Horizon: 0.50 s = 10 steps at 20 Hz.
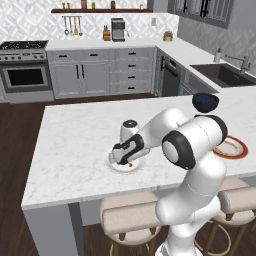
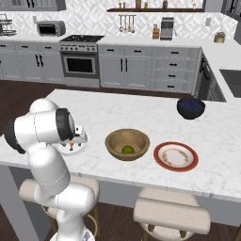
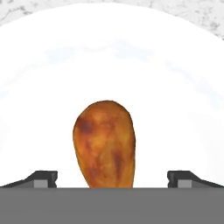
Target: Pick the chicken drumstick and lime from their plates and place them in the bowl. Then put the bowl in the fridge.
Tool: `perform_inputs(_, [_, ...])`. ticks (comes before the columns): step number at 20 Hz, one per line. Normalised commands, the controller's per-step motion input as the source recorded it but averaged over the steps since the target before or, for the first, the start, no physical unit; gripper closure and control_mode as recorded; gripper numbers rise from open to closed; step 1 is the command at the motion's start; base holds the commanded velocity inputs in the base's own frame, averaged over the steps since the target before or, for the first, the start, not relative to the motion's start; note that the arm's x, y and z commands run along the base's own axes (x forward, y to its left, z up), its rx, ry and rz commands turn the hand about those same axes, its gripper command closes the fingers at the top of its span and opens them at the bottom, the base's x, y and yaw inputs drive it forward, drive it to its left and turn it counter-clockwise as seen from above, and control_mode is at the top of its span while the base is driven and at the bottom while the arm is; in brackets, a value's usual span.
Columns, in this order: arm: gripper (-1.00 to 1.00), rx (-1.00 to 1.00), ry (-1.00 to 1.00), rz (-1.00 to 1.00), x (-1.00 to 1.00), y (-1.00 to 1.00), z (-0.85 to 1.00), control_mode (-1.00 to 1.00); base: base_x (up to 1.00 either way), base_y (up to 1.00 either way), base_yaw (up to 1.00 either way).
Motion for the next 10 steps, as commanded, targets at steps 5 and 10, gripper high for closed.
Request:
perform_inputs(5, [1.00,0.00,0.01,0.00,0.01,-0.04,-0.13,-1.00,0.00,0.00,0.00])
perform_inputs(10, [1.00,0.00,0.00,0.00,0.00,0.00,0.00,-1.00,0.00,0.00,0.00])
